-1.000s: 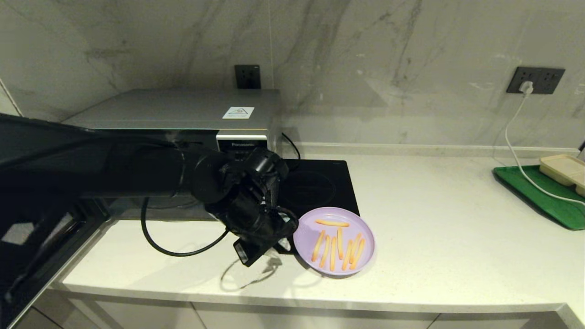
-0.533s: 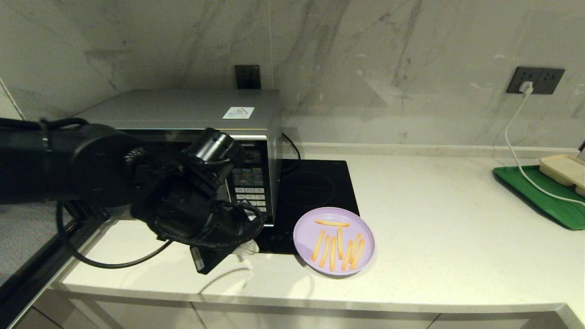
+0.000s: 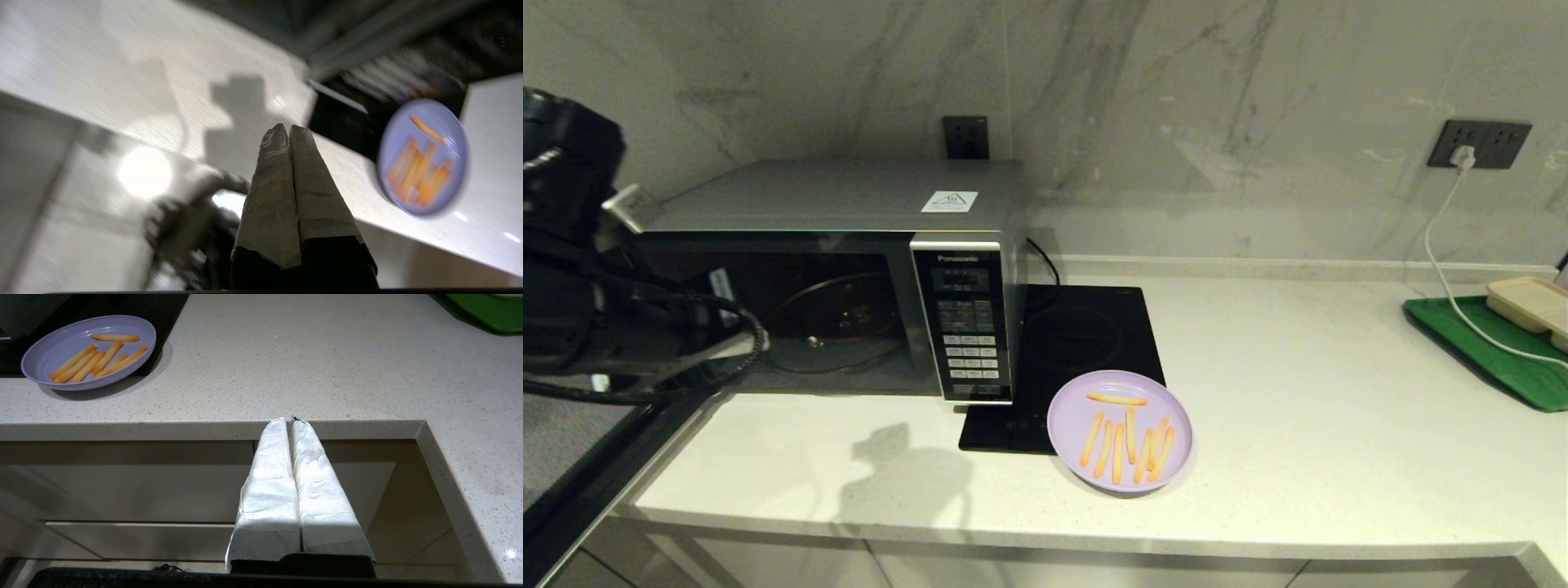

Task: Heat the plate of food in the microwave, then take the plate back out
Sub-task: Close the microwave oven

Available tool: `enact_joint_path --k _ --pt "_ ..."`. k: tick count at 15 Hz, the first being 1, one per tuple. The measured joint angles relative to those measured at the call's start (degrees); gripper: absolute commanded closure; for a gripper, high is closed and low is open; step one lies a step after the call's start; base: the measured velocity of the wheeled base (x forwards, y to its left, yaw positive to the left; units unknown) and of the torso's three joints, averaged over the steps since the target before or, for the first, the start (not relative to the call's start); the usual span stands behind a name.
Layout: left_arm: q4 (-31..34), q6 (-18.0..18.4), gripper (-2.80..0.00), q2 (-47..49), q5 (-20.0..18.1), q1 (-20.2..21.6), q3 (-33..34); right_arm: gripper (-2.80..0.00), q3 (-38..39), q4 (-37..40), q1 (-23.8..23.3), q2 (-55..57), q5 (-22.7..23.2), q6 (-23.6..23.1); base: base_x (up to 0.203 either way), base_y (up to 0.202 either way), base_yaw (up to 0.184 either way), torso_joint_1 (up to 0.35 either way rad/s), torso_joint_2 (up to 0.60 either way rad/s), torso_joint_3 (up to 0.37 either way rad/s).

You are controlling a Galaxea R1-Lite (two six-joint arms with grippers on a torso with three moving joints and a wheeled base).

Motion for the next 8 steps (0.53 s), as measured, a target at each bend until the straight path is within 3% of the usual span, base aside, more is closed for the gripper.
enact_joint_path --k 3,5,6,8 --pt "-4.2 17.1 0.00 -5.0 0.1 11.2 0.1 0.00 0.0 0.0 0.0 0.0 0.0 0.0 0.000 0.000 0.000 0.000 0.00 0.000" --pt "-7.3 26.6 0.00 -7.3 0.0 16.1 0.0 0.00 0.0 0.0 0.0 0.0 0.0 0.0 0.000 0.000 0.000 0.000 0.00 0.000" --pt "-9.8 30.3 0.00 -8.2 0.1 17.7 0.0 0.00 0.0 0.0 0.0 0.0 0.0 0.0 0.000 0.000 0.000 0.000 0.00 0.000" --pt "-13.8 33.5 0.00 -9.3 -0.6 21.0 -0.3 0.00 0.0 0.0 0.0 0.0 0.0 0.0 0.000 0.000 0.000 0.000 0.00 0.000"
